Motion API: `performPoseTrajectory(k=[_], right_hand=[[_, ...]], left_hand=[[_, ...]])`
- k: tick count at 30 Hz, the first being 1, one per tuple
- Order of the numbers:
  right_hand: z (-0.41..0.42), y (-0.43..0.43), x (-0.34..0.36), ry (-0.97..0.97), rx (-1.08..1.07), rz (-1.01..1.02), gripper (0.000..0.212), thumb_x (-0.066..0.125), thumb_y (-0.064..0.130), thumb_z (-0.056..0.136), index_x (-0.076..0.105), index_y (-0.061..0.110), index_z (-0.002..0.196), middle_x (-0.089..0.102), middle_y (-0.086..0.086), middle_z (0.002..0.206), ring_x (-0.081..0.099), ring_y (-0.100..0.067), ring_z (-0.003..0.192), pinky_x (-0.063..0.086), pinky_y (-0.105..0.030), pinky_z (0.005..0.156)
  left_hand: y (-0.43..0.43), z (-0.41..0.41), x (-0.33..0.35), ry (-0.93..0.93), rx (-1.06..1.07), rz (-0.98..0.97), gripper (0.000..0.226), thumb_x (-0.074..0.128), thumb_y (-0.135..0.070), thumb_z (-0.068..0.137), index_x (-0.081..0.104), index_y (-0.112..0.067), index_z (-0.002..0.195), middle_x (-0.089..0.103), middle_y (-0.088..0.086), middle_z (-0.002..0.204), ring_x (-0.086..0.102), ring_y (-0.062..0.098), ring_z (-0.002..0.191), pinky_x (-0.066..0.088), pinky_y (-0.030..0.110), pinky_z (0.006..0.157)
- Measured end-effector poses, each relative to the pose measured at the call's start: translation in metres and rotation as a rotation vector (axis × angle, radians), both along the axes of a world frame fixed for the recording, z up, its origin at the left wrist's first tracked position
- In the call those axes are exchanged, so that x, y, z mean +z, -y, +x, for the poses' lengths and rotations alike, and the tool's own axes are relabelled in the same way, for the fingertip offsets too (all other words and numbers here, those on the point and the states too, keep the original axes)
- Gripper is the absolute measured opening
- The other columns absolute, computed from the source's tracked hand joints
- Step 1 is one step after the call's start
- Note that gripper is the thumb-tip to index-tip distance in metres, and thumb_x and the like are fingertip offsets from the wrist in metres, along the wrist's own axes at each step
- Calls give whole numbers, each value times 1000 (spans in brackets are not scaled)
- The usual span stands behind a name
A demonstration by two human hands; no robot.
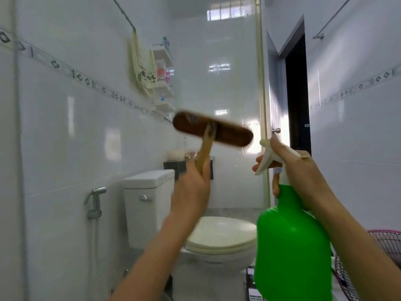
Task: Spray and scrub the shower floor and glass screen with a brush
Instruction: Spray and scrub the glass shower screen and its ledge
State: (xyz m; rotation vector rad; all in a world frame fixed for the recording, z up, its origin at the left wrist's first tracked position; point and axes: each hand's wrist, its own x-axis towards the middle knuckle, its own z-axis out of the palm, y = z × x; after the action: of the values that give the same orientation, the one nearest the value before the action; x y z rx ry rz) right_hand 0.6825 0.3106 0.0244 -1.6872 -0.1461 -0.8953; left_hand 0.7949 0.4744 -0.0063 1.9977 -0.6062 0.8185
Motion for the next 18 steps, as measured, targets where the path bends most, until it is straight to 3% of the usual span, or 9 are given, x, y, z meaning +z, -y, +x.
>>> performPoseTrajectory(k=[2, 4, 9, 11, 13, 15, 16, 18], right_hand=[[-1, -3, -4, -28, -13, -24, 67, 44, 66, 80, 71, 15, 114, 75, -10, 98, 58, -30, 45, 50, -26, 43], [-1, -6, -4, -35, -18, -40, 65, 45, 66, 78, 71, 19, 113, 75, -9, 98, 61, -40, 55, 50, -25, 43], [0, -13, -6, -33, -70, -39, 75, 44, 73, 72, 72, 10, 101, 76, -4, 88, 63, -38, 58, 48, -22, 40], [2, -15, -16, -23, -101, -55, 78, 43, 81, 70, 73, 14, 96, 77, 0, 88, 64, -30, 53, 49, -26, 45], [6, -16, -26, -35, -111, -49, 66, 42, 73, 75, 74, 18, 95, 77, 1, 90, 60, -19, 42, 49, -29, 52], [11, -22, -35, -58, -82, -36, 61, 43, 65, 79, 74, 15, 94, 77, 0, 88, 54, -18, 35, 48, -29, 49], [13, -24, -37, -69, -76, -42, 62, 43, 65, 79, 74, 13, 93, 76, -1, 88, 53, -17, 33, 48, -29, 49], [18, -29, -39, -83, -83, -61, 65, 43, 66, 79, 74, 11, 89, 76, -2, 89, 54, -17, 33, 48, -33, 55]], left_hand=[[-8, -19, -65, -100, 3, 136, 40, 20, -58, 90, 43, -25, 97, 57, -6, 72, 54, 4, 57, 44, 17, 51], [-13, -22, -83, -127, 46, 211, 32, 22, -55, 92, 38, -28, 93, 53, -10, 70, 51, 2, 55, 35, 10, 45], [-16, 11, -5, 50, 5, -74, 43, 24, -56, 93, 47, -19, 93, 57, -1, 68, 56, 10, 55, 43, 22, 47], [-22, 23, -8, 55, 36, -118, 44, 23, -57, 92, 46, -20, 92, 55, -2, 65, 55, 11, 55, 45, 25, 48], [-33, 21, -51, -34, 70, -79, 47, 18, -64, 87, 45, -25, 90, 56, -3, 66, 58, 12, 57, 54, 32, 55], [-42, 9, -105, -195, 150, 55, 60, 11, -69, 80, 45, -26, 105, 62, -4, 80, 64, 15, 75, 56, 37, 74], [-45, 2, -122, -269, 196, 133, 63, 10, -68, 80, 42, -26, 113, 63, -5, 89, 65, 15, 86, 54, 33, 81], [-50, -3, -126, -291, 252, 170, 62, 9, -65, 80, 40, -27, 117, 62, -8, 92, 64, 11, 87, 52, 26, 79]])
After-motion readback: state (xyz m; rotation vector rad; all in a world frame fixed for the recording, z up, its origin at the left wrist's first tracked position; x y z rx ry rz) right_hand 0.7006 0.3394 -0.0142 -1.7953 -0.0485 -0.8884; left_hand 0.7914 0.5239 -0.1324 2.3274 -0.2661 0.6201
